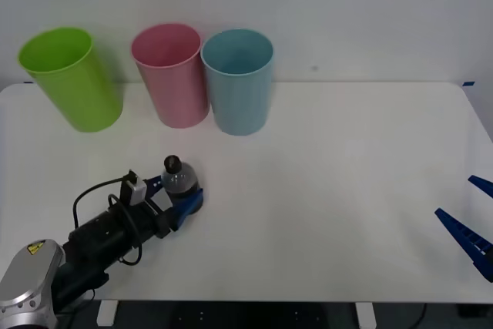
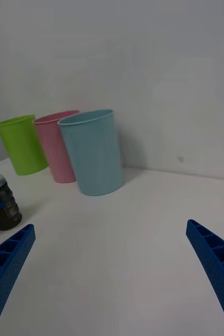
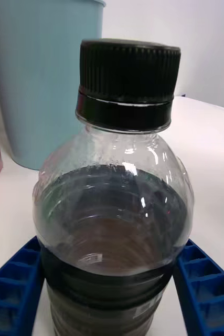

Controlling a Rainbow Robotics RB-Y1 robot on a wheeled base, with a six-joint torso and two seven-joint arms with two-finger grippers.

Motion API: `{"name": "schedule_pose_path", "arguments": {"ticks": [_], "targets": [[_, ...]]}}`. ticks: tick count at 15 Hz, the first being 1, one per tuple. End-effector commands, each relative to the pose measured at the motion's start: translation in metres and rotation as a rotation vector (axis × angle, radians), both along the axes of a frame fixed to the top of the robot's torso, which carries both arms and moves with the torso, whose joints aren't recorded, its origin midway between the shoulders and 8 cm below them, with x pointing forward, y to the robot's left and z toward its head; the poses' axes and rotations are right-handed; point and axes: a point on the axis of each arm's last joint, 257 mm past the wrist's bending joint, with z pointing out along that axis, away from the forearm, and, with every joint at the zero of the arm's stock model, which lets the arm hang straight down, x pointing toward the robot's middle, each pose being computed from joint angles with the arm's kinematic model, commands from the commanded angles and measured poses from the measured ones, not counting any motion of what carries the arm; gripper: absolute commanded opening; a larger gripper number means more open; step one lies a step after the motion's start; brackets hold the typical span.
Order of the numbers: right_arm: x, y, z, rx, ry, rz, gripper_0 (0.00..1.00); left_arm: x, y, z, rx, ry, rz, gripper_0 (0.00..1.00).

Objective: Grasp the object on the table and drop it into the matching bin: aluminum can to the light blue bin, PET bottle to the pink bin.

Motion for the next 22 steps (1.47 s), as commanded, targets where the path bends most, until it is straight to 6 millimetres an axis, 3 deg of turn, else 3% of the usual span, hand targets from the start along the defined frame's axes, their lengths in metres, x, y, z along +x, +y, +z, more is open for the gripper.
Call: {"name": "schedule_pose_path", "arguments": {"ticks": [1, 7, 10, 17, 22], "targets": [[0.0, 0.0, 0.0, 0.0, 0.0, 0.0, 1.0, 0.004, 0.0, 0.003, 0.001, -0.006, 0.003, 0.0], [0.0, 0.0, 0.0, 0.0, 0.0, 0.0, 1.0, 0.006, -0.005, 0.006, -0.008, -0.002, -0.007, 0.0], [0.0, 0.0, 0.0, 0.0, 0.0, 0.0, 1.0, 0.012, 0.015, 0.015, -0.042, -0.008, 0.044, 0.0], [0.0, 0.0, 0.0, 0.0, 0.0, 0.0, 1.0, 0.026, 0.079, 0.07, -0.173, -0.071, 0.157, 0.0], [0.0, 0.0, 0.0, 0.0, 0.0, 0.0, 1.0, 0.032, 0.113, 0.118, -0.271, -0.09, 0.191, 0.0]]}}
